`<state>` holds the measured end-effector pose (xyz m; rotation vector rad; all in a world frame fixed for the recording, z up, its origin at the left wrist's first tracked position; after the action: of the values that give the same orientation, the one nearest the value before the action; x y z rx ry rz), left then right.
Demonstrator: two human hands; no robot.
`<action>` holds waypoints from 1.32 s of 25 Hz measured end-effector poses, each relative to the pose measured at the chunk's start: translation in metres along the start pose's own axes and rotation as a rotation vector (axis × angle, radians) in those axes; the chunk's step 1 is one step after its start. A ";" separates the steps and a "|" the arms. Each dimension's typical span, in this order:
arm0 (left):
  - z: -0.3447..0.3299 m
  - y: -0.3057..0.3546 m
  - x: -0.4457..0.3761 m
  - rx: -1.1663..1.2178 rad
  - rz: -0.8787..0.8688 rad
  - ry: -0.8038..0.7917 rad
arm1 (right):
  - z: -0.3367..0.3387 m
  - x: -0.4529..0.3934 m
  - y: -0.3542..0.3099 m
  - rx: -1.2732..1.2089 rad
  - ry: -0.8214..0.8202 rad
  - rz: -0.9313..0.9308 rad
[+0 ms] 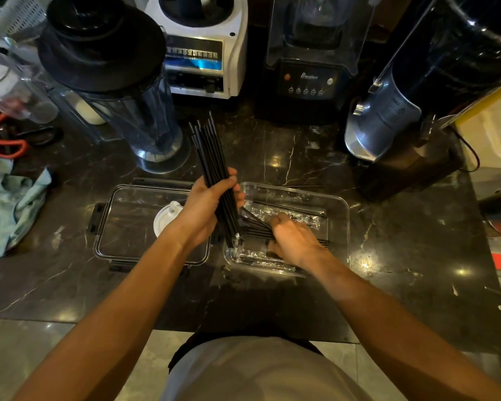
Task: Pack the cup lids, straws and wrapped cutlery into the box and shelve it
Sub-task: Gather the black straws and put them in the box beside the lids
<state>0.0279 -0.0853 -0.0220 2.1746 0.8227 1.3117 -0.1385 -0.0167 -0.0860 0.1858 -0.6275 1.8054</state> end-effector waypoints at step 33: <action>0.008 -0.002 0.003 0.144 0.048 -0.006 | 0.046 -0.014 0.017 -0.012 -0.064 -0.106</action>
<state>0.0357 -0.0828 -0.0248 2.3217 0.8923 1.3042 -0.1580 -0.0548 -0.0580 0.2649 -0.6616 1.6985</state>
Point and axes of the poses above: each hand's wrist, its own x-axis away from the middle knuckle, its own z-axis out of the back of the hand, y = z × x, the point moved 7 cm from there along -x, towards the middle knuckle, and after that the axes turned 11 degrees about z, right-handed, at the moved point
